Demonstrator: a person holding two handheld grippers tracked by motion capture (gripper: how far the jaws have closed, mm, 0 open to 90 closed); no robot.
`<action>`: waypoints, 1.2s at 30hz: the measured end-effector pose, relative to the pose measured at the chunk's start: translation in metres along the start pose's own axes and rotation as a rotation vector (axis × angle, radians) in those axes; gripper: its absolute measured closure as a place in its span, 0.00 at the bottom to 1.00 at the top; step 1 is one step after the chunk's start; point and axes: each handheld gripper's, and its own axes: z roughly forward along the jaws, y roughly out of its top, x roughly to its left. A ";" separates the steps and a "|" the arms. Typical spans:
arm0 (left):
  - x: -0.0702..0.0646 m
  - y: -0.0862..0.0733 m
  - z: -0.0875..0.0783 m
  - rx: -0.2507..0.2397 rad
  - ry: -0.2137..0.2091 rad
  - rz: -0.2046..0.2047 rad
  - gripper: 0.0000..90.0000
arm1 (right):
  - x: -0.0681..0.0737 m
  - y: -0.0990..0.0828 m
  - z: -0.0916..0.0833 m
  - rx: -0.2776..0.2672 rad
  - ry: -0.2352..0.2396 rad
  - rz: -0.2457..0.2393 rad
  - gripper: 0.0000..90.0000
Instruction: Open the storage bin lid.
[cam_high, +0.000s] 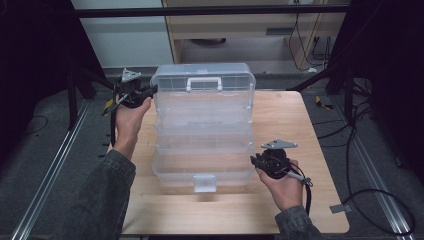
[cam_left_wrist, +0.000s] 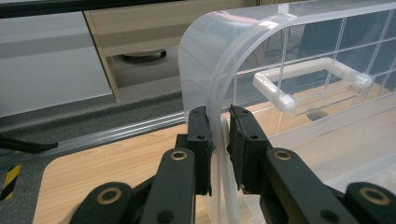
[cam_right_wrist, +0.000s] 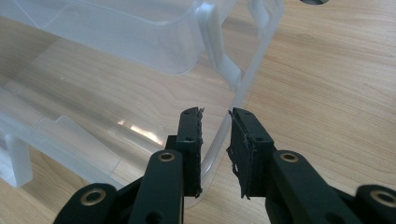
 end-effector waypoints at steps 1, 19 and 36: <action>0.000 0.000 0.000 0.000 0.000 0.000 0.87 | 0.000 0.000 0.000 0.000 0.000 0.000 0.82; 0.004 0.007 0.009 0.041 -0.001 -0.005 0.87 | -0.003 0.000 0.000 0.004 0.017 0.011 0.81; 0.005 0.009 0.017 0.054 0.005 -0.007 0.87 | -0.002 0.000 0.000 0.000 0.014 0.012 0.81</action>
